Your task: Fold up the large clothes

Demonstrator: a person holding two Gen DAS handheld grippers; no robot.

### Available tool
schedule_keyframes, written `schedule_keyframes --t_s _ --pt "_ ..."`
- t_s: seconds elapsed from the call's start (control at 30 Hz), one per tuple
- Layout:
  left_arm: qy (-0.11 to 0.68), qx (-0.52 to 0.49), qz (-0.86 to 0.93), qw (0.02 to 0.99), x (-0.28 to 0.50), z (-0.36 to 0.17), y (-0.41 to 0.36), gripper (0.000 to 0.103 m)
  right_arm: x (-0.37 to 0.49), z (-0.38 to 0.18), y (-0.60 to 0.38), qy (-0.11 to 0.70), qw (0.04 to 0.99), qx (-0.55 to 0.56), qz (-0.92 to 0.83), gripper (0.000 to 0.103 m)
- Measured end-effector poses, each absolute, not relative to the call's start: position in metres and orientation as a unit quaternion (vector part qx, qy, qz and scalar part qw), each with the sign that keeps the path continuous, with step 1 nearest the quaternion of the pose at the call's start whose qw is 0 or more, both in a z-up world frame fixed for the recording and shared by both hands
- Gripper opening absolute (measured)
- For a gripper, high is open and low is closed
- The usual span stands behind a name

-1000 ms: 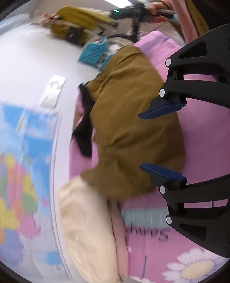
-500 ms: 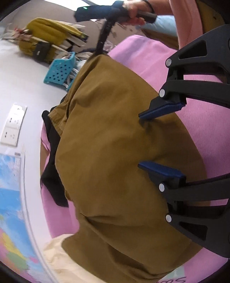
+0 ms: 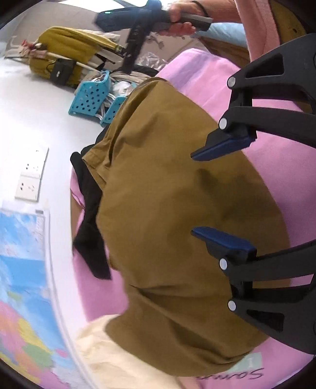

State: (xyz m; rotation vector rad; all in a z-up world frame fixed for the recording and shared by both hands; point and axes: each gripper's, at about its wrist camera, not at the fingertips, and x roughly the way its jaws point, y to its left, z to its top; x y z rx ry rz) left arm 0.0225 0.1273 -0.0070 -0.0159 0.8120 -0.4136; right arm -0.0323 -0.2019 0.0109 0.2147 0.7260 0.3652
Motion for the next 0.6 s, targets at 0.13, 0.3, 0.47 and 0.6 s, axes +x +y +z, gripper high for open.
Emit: schedule_keyframes --t_s 0.13,0.3,0.47,0.6 --pt "0.415 -0.007 -0.180 0.892 0.041 -0.020 0.127 0.059 0.014 -0.013 -0.172 0.388 0.901 0.055 0.187 0.034" --pt "0.414 -0.039 -0.182 0.891 0.041 -0.021 0.150 0.055 0.053 -0.062 -0.196 0.447 0.876 0.101 0.148 0.040" --pt "0.376 -0.052 -0.148 0.913 0.025 0.007 0.194 0.065 0.037 -0.032 -0.183 0.412 0.900 0.084 0.113 0.042" --pt "0.351 -0.073 -0.080 0.930 0.015 0.023 0.248 0.068 0.025 -0.002 -0.150 0.377 0.907 0.050 0.177 0.042"
